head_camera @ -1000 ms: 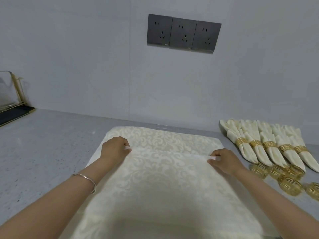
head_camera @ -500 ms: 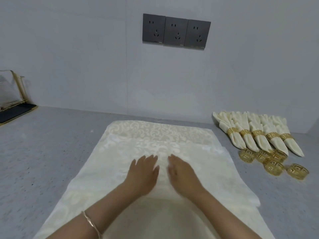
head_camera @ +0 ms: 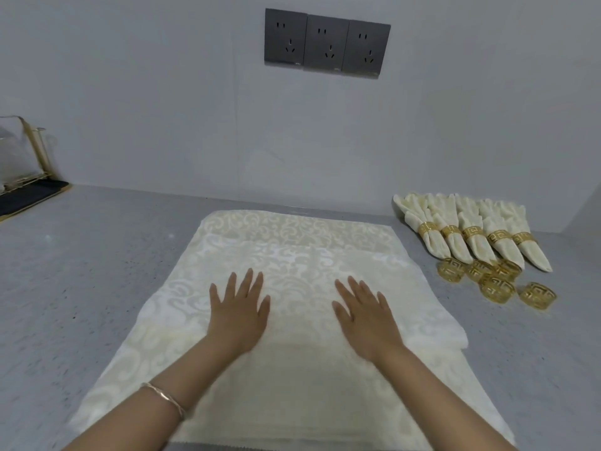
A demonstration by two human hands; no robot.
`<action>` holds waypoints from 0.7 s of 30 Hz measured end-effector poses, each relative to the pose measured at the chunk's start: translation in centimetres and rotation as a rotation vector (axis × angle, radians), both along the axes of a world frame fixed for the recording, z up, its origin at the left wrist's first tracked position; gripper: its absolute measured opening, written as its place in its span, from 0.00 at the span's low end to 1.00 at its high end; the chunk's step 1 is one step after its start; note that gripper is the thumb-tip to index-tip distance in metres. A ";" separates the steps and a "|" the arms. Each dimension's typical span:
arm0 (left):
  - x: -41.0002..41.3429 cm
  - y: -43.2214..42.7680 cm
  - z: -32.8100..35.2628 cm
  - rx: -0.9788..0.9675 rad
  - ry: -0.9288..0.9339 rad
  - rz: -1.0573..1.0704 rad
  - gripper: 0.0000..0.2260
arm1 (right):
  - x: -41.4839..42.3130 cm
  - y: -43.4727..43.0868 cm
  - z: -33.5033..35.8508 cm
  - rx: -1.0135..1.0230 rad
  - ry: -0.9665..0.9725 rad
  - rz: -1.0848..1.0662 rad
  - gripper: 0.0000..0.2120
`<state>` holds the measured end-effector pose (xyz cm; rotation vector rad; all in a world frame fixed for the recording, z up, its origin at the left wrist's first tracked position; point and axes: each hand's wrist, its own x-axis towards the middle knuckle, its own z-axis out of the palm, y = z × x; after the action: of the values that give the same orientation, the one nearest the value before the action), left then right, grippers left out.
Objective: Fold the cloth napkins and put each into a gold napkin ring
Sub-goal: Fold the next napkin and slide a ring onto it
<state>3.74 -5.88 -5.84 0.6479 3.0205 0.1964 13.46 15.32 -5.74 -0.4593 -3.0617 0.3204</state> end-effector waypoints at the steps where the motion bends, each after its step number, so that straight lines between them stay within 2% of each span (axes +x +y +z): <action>1: -0.3 -0.6 0.0 0.003 -0.007 0.018 0.25 | 0.6 1.0 0.0 0.003 -0.010 -0.020 0.25; 9: -2.5 -5.0 0.0 0.022 -0.029 0.138 0.27 | 5.2 8.2 0.4 0.001 -0.041 -0.156 0.30; 15: -2.5 -6.7 0.6 -0.007 -0.019 0.195 0.30 | 6.1 9.2 1.4 -0.010 -0.099 -0.178 0.31; 18: -1.8 -6.3 1.3 0.032 0.025 0.059 0.32 | 6.6 8.2 2.0 -0.045 -0.032 -0.067 0.35; 21: 0.1 -5.5 1.9 0.084 -0.064 -0.264 0.38 | 7.1 6.7 2.7 -0.104 0.000 0.139 0.45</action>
<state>3.79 -11.39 -3.90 1.0163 2.8409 0.3263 20.52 22.02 -3.00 -0.2500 -3.0943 0.4854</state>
